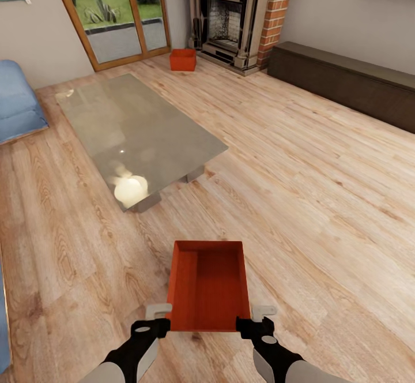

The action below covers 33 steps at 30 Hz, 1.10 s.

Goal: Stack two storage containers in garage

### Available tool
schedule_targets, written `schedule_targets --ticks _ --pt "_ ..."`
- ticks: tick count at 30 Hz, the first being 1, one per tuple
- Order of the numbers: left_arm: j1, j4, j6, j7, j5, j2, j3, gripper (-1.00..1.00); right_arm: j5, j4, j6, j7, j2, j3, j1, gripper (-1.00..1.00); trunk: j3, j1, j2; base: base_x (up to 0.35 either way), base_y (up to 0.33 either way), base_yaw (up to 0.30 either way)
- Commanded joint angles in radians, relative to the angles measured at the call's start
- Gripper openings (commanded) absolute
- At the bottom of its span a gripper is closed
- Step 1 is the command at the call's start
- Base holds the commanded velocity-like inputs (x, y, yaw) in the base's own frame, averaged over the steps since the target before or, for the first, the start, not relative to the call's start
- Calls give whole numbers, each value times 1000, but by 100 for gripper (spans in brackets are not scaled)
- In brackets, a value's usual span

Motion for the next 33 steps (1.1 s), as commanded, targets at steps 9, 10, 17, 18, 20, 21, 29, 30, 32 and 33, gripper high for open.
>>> schedule_targets --ticks 9,10,17,18,20,21,29,30,32,33 --pt "0 -18 -2 -6 -7 5 -8 100 -4 1 -7 -3 1 5 -1 100 -1 0 0 0 0 0" --pt "0 -15 -2 -6 -12 5 -12 100 -5 1 -12 -3 1 6 -1 100 -1 0 0 0 0 0" --pt "0 -11 -4 -6 -49 5 -56 100 -5 1 -32 -3 2 5 -1 100 -1 0 0 0 0 0" --pt "0 -13 -4 -4 -50 5 -57 100 -6 1 -32 -3 2 5 -1 100 -1 0 0 0 0 0" --pt "0 -14 -3 -2 -51 4 -57 100 -3 1 -33 -3 3 6 -1 100 -1 0 0 0 0 0" --pt "0 -14 -3 -2 -51 4 -57 100 -1 1 -33 -3 3 6 -1 100 -1 0 0 0 0 0" --pt "0 -11 -4 3 -44 -1 -52 100 -3 1 -34 -3 2 6 -1 100 -1 0 0 0 0 0" --pt "0 -12 -4 4 -43 -1 -51 100 -4 1 -34 -3 2 6 -1 100 -1 0 0 0 0 0" --pt "0 -14 -5 6 -40 0 -49 100 -4 1 -34 -3 2 6 -1 100 -1 0 0 0 0 0" --pt "0 -15 -5 6 -39 0 -49 100 -4 1 -34 -3 2 6 -1 100 -1 0 0 0 0 0"
